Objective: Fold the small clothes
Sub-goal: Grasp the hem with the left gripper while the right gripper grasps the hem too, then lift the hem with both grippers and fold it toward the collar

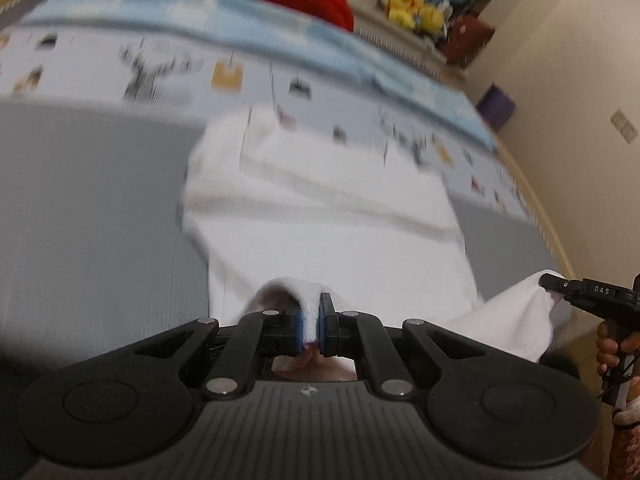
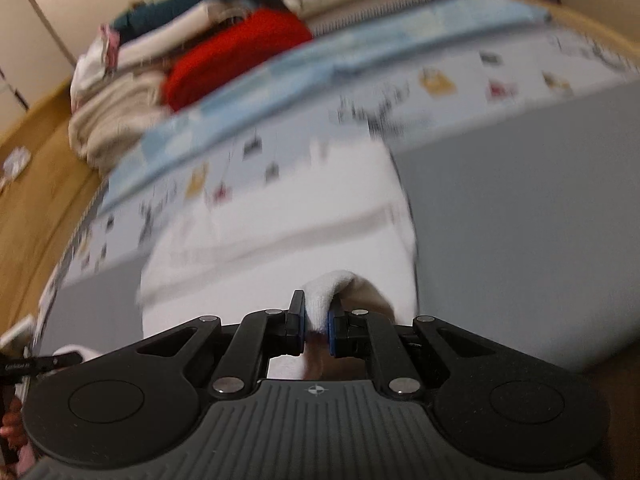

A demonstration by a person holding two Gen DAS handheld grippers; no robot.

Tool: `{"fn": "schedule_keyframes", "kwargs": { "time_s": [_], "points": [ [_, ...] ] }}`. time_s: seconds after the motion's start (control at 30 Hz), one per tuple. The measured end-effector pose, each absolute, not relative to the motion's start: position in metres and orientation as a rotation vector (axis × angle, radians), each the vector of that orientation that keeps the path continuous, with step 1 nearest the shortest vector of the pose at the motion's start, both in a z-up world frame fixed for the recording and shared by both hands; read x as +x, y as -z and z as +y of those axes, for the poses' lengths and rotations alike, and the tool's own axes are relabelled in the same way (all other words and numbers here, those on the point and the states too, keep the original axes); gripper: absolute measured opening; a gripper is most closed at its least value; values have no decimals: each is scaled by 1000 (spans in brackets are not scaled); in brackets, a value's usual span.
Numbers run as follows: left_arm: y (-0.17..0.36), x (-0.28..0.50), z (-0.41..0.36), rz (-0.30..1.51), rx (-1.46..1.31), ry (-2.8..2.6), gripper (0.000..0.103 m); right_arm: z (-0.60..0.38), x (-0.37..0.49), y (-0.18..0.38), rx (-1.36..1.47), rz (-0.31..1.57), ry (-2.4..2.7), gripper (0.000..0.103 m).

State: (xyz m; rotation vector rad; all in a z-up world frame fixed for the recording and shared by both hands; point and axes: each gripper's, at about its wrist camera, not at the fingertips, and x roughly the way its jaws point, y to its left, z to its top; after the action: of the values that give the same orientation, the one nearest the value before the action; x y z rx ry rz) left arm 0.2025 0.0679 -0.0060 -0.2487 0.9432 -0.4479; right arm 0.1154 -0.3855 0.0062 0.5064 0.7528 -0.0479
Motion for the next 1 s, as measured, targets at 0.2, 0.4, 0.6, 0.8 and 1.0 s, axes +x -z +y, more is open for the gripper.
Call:
{"fn": "schedule_keyframes", "kwargs": {
  "time_s": [0.2, 0.4, 0.6, 0.8, 1.0],
  "points": [
    [-3, 357, 40, 862, -288, 312, 9, -421, 270, 4, 606, 700, 157, 12],
    [45, 459, 52, 851, -531, 21, 52, -457, 347, 74, 909, 698, 368, 54],
    [75, 448, 40, 875, -285, 28, 83, -445, 331, 78, 728, 648, 336, 61],
    [81, 432, 11, 799, 32, 21, 93, -431, 335, 71, 524, 615, 319, 67],
    [80, 435, 1, 772, 69, 42, 93, -436, 343, 87, 521, 671, 353, 67]
  ]
}}
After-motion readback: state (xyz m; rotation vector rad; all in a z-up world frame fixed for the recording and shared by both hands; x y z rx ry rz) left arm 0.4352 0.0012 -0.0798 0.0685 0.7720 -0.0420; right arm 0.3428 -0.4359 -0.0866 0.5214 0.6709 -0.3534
